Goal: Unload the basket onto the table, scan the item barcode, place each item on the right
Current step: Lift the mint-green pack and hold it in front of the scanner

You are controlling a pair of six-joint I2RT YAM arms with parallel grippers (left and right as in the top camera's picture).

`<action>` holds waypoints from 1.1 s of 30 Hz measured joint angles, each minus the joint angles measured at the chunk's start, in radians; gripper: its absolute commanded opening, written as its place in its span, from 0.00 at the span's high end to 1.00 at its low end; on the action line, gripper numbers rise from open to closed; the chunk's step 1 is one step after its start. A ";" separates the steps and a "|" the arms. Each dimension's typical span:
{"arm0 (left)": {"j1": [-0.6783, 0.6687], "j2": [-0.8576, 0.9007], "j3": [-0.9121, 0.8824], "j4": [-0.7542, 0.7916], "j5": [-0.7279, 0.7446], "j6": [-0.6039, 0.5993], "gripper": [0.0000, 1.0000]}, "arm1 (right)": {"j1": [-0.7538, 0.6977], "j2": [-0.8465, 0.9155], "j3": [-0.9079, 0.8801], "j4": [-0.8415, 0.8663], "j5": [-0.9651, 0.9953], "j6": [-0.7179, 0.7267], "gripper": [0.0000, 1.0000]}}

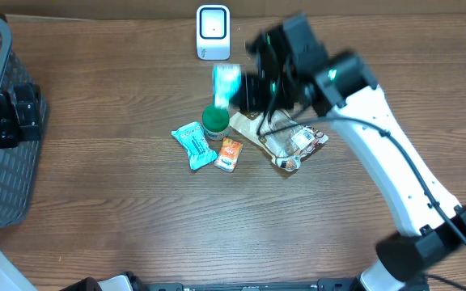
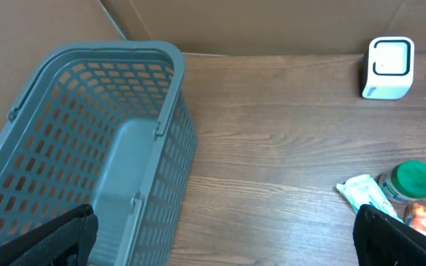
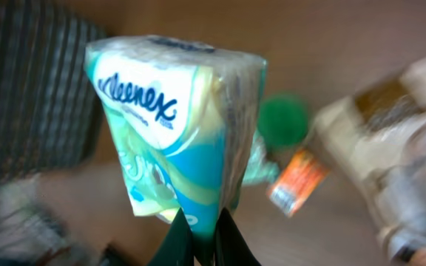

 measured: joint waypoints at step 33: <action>0.000 0.000 0.000 0.000 0.000 0.000 0.00 | 0.069 0.690 0.273 1.205 0.962 -0.895 0.96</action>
